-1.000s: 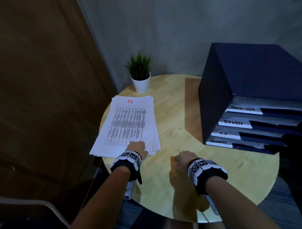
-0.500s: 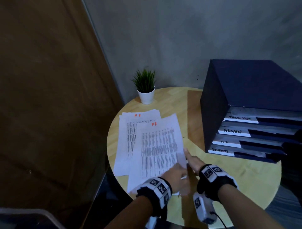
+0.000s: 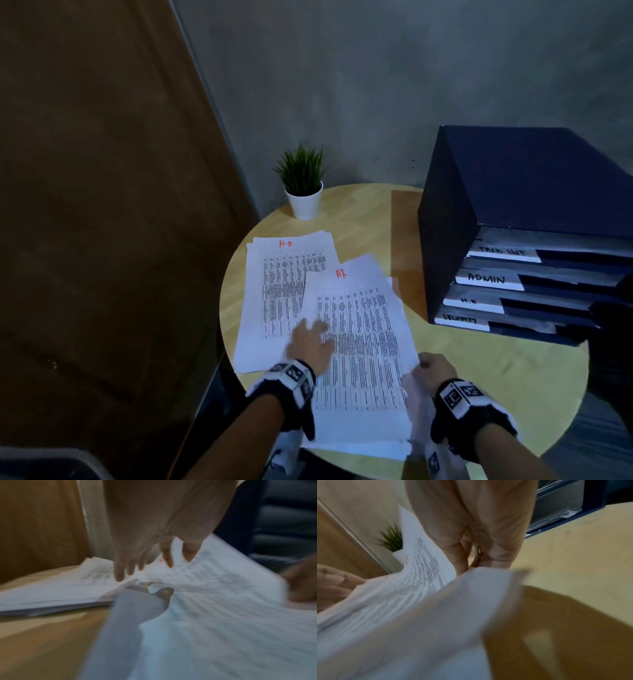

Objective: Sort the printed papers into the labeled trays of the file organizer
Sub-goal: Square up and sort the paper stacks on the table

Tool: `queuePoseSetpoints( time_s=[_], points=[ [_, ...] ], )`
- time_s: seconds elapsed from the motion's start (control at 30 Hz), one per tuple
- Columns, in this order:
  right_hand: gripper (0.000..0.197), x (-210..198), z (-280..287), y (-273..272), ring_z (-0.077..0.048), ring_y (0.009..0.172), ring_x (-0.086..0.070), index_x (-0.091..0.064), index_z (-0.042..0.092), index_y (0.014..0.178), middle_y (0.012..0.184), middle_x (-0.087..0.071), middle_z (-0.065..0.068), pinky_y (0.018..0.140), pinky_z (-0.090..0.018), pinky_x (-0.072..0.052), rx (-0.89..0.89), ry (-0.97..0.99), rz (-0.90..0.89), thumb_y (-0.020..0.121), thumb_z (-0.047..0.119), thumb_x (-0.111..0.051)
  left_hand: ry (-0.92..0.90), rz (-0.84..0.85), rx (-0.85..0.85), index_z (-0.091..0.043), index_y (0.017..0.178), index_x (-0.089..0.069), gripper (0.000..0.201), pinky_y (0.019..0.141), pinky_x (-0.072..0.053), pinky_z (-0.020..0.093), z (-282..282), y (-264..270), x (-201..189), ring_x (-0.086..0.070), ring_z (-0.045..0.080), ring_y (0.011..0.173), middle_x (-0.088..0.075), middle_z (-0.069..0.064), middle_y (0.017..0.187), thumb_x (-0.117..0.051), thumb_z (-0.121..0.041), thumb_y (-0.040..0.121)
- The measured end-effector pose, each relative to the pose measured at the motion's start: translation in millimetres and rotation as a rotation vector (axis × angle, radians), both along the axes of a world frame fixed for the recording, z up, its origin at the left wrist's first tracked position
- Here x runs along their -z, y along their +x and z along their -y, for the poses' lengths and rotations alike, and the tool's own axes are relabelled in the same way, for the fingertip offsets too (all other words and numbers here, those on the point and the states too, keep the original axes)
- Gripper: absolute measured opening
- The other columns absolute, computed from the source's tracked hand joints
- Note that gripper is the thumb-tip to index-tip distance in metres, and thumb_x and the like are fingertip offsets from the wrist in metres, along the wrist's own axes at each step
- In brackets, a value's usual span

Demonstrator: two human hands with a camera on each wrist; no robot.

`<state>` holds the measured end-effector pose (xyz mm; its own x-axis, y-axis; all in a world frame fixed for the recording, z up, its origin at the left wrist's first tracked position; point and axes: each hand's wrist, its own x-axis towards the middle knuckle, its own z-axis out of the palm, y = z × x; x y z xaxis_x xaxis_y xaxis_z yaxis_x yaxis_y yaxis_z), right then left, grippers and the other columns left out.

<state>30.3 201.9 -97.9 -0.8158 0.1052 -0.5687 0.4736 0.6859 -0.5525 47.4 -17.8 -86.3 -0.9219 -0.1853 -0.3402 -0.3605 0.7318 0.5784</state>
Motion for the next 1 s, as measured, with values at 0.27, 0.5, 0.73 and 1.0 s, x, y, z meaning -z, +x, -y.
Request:
queuePoseSetpoints(
  time_s=[0.27,0.5,0.73,1.0],
  points=[
    [0.022,-3,3,-14,-0.028,0.102,-0.058,-0.063,0.003,0.103,0.113,-0.064,-0.018,0.089,-0.033,-0.046,-0.106,0.021,0.094,0.091,0.003,-0.044,0.225,0.199,-0.283,-0.007,0.150,-0.010,0.073,0.114,-0.030,0.043,34,-36,4,-0.028,0.032,0.142,-0.020,0.012,0.156,-0.051,-0.025,0.093],
    [0.015,-8,1,-17,-0.020,0.089,-0.044,-0.051,0.005,0.079,0.086,-0.054,-0.009,0.077,-0.025,-0.035,-0.181,0.057,0.140,0.093,0.010,-0.051,0.291,0.172,-0.303,-0.003,0.147,-0.023,0.061,0.114,-0.026,0.038,24,-34,0,-0.029,0.032,0.141,-0.024,0.014,0.155,-0.050,-0.023,0.097],
    [0.037,-5,-2,-14,-0.027,0.109,-0.056,-0.055,-0.003,0.125,0.130,-0.057,-0.018,0.086,-0.027,-0.043,-0.160,-0.004,0.120,0.091,0.013,-0.057,0.369,-0.083,-0.391,0.001,0.130,-0.039,0.045,0.084,-0.039,0.030,11,-27,-10,-0.054,0.034,0.115,-0.053,0.021,0.131,-0.057,-0.019,0.093],
    [0.057,-7,3,10,-0.027,0.141,-0.031,-0.025,0.000,0.146,0.154,-0.027,-0.014,0.114,-0.032,-0.026,-0.033,-0.118,0.066,0.099,0.028,-0.043,0.350,-0.031,-0.093,-0.009,0.146,-0.024,0.065,0.108,-0.033,0.041,7,-5,-23,-0.038,0.031,0.135,-0.037,0.011,0.147,-0.057,-0.003,0.090]
  ],
)
